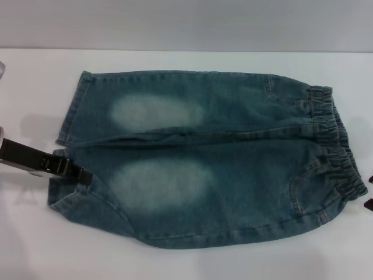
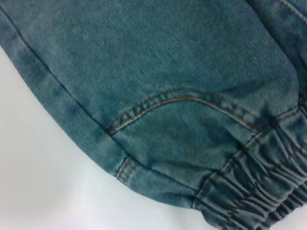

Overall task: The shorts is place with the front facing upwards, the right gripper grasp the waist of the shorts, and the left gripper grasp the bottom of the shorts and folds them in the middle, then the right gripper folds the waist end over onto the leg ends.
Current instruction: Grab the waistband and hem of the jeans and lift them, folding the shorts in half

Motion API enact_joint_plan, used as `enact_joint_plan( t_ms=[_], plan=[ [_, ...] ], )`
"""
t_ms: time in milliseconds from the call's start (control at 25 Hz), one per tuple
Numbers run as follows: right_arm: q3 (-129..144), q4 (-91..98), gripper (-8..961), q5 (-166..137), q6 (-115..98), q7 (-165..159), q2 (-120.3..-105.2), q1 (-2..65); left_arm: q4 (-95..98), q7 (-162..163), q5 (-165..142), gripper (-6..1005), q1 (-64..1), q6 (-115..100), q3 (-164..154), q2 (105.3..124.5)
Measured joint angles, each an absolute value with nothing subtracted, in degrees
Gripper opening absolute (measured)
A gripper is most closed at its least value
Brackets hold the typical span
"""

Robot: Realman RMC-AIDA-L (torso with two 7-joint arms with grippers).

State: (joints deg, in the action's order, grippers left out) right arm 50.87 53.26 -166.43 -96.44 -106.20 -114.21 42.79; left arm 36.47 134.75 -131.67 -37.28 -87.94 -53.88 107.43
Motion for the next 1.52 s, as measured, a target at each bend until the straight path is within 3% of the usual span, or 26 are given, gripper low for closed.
enact_joint_plan(
  t_ms=[1520],
  plan=[
    [52.1,52.8,593,-162.4,-95.1,-103.7,-116.5,44.5,36.5,133.8,-131.8,16,-37.1,-86.8,-53.8,107.84]
  ],
)
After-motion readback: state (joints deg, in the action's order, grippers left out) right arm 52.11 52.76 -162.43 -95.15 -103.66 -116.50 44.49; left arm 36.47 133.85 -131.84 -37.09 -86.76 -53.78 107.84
